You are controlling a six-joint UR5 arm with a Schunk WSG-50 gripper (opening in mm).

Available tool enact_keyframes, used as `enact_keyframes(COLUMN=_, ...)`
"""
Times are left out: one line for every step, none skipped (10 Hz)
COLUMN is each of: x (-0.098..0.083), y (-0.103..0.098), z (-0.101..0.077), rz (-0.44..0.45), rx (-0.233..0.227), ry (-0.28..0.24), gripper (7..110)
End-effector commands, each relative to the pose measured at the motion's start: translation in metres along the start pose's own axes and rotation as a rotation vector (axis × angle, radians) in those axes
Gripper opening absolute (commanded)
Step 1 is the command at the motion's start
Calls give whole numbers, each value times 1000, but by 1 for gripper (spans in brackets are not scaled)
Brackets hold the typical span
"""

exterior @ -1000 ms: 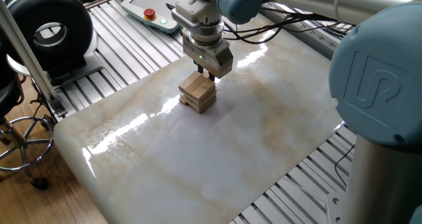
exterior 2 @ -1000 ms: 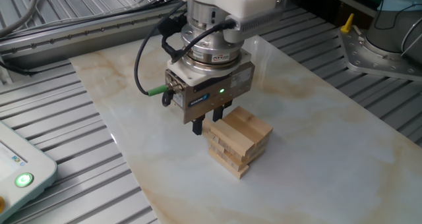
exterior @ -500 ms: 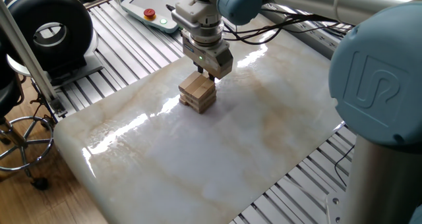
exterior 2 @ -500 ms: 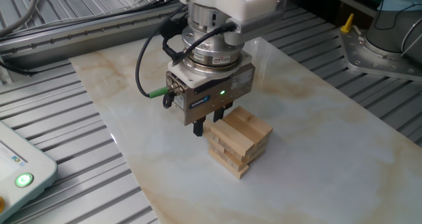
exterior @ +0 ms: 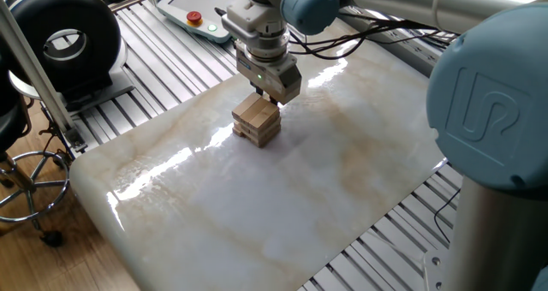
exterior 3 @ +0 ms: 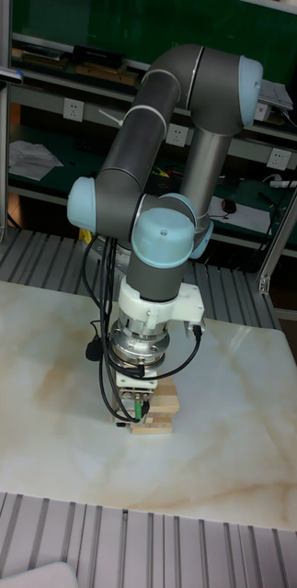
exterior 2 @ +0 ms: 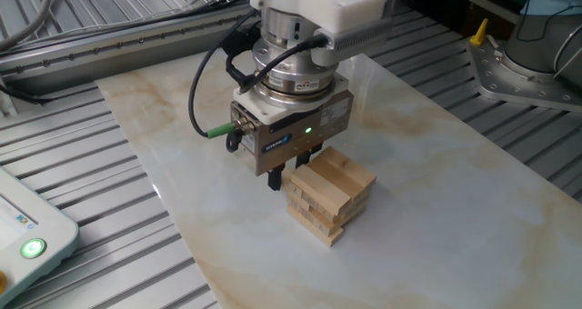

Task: Play Jenga

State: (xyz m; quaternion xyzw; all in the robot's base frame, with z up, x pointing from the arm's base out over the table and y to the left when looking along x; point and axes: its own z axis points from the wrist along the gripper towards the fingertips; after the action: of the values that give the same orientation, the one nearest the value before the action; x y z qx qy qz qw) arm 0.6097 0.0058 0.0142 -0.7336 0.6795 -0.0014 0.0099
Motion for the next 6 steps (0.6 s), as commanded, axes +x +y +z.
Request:
enact_keyframes(x=0, y=-2, z=-1, rz=6, rx=7, ry=-4, gripper=22)
enact_keyframes(x=1, y=-1, z=0, rz=7, rx=5, ry=-1, gripper=22)
enact_keyframes(x=1, y=-1, z=0, rz=7, rx=4, ry=0, gripper=22)
enact_keyframes(x=1, y=-1, z=0, rz=8, rx=2, ry=0, gripper=22)
enact_keyframes(x=1, y=-1, z=0, rz=8, rx=2, ry=0, gripper=7)
enact_keyframes(x=2, y=-1, z=0, rz=8, rx=2, ry=1, gripper=7)
